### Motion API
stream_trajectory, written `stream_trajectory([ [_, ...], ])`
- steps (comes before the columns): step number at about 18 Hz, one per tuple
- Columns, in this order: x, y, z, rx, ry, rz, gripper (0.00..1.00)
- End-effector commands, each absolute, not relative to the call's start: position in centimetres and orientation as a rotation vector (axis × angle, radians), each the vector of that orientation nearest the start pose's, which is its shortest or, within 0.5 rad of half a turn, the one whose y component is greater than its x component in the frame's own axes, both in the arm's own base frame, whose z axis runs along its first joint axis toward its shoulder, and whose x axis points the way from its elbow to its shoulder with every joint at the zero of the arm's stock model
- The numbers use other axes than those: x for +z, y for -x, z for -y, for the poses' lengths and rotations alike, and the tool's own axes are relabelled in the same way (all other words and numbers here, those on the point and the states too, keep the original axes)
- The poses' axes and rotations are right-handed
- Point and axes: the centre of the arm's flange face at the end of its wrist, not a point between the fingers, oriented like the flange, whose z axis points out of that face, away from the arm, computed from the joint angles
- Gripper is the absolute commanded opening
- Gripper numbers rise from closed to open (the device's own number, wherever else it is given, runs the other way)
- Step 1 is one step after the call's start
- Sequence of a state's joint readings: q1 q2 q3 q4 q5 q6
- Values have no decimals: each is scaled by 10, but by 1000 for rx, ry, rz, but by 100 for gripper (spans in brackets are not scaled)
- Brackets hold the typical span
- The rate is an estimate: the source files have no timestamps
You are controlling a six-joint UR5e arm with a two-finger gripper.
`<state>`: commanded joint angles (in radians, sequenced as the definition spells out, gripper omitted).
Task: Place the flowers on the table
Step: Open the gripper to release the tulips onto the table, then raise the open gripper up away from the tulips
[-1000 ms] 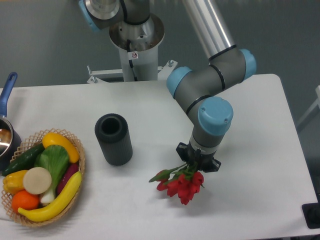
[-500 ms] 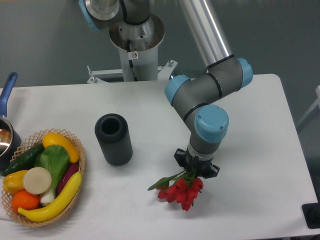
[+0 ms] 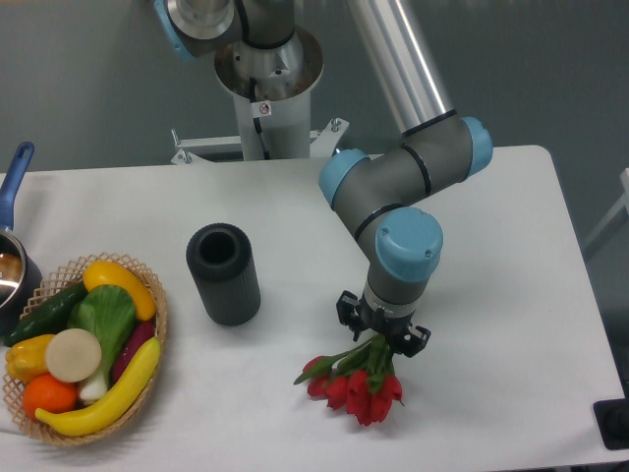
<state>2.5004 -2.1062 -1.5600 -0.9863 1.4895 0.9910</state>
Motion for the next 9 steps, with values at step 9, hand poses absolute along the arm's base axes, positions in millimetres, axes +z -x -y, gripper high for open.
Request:
stream_trajectory([
  [9, 296, 454, -480, 114, 2995, -54, 100],
])
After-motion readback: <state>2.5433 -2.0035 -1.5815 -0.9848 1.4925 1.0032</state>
